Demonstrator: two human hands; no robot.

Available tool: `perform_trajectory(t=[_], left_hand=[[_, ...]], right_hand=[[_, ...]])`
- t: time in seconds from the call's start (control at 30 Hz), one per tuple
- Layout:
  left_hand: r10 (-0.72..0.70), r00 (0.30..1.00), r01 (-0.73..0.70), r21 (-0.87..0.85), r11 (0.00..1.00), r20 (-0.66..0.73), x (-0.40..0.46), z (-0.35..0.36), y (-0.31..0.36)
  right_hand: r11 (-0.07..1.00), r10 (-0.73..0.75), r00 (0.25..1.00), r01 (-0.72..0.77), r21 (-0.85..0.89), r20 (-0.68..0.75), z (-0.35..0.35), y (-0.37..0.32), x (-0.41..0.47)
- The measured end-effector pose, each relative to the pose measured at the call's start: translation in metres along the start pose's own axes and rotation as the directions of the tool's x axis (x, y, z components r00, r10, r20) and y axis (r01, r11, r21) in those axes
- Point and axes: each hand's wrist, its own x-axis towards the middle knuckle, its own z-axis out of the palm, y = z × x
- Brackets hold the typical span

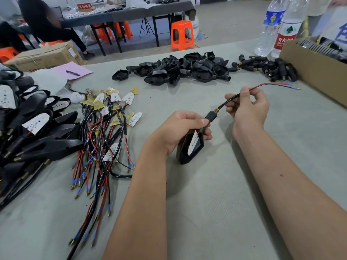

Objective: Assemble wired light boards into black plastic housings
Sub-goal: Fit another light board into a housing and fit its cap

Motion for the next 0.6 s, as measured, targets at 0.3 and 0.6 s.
perform_trajectory(t=[0.3, 0.6], left_hand=[[-0.024, 0.995, 0.020, 0.044, 0.999, 0.096, -0.009, -0.011, 0.003], [0.168, 0.963, -0.147, 0.112, 0.983, -0.212, -0.004, -0.016, -0.001]], right_hand=[[0.998, -0.048, 0.996, 0.051, 0.038, -0.078, 0.001, 0.003, 0.002], [0.983, 0.169, 0.976, -0.177, 0.045, 0.135, 0.003, 0.000, -0.001]])
